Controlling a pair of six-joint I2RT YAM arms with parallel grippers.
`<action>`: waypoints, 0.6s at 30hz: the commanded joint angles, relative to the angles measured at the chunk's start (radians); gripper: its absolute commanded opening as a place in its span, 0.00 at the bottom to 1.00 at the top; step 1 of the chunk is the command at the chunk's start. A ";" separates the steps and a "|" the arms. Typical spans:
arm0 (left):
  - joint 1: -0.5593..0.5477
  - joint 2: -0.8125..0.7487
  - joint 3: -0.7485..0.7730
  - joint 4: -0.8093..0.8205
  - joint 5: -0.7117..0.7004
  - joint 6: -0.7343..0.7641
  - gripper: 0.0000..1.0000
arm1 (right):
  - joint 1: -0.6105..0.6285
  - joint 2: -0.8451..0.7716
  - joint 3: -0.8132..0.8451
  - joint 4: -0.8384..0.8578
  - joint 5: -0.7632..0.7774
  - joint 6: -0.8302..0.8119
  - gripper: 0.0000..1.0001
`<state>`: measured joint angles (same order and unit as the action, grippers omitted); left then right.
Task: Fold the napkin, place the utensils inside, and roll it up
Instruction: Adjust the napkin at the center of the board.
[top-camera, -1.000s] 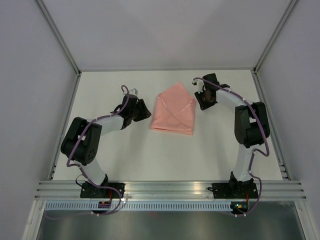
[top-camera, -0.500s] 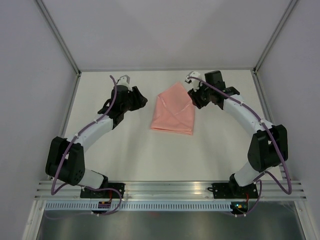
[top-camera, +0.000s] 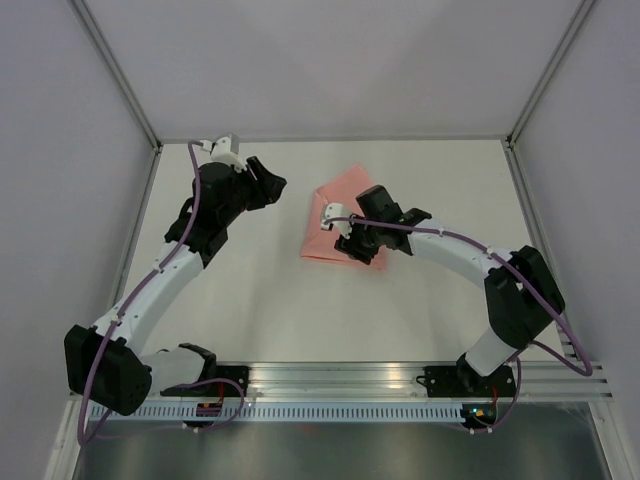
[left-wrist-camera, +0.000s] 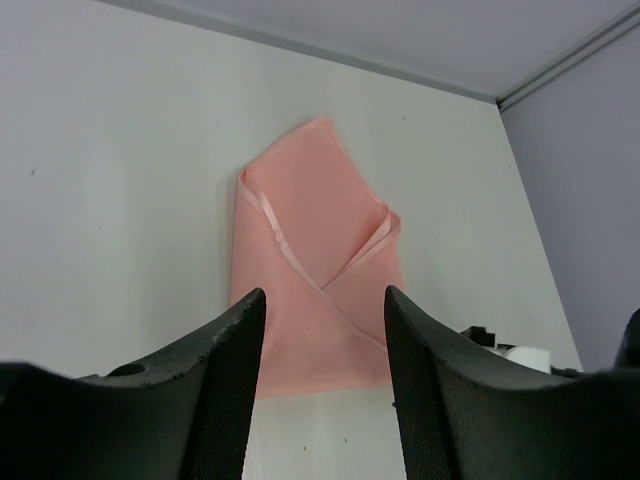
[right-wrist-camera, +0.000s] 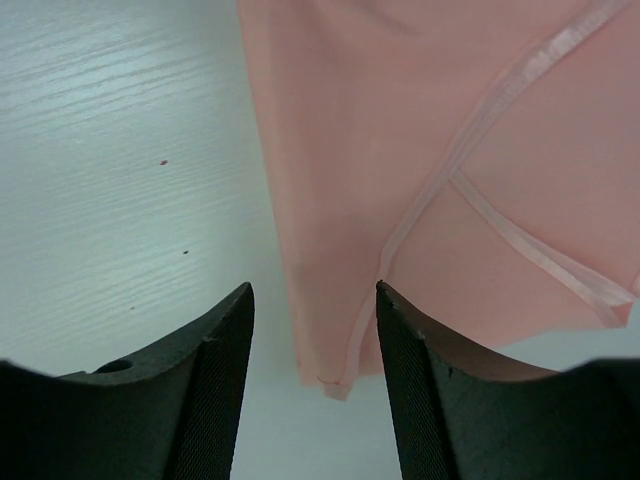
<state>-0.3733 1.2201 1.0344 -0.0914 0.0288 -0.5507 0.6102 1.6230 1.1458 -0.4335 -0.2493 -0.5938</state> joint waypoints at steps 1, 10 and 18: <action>0.002 -0.033 0.039 -0.051 0.025 0.038 0.57 | 0.051 0.038 -0.032 0.087 0.028 -0.063 0.59; 0.002 -0.036 0.044 -0.070 0.025 0.054 0.57 | 0.125 0.093 -0.077 0.183 0.133 -0.084 0.64; 0.002 -0.024 0.049 -0.071 0.029 0.069 0.58 | 0.132 0.143 -0.069 0.205 0.159 -0.098 0.64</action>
<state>-0.3733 1.1995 1.0389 -0.1524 0.0353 -0.5240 0.7380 1.7515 1.0702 -0.2752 -0.1120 -0.6708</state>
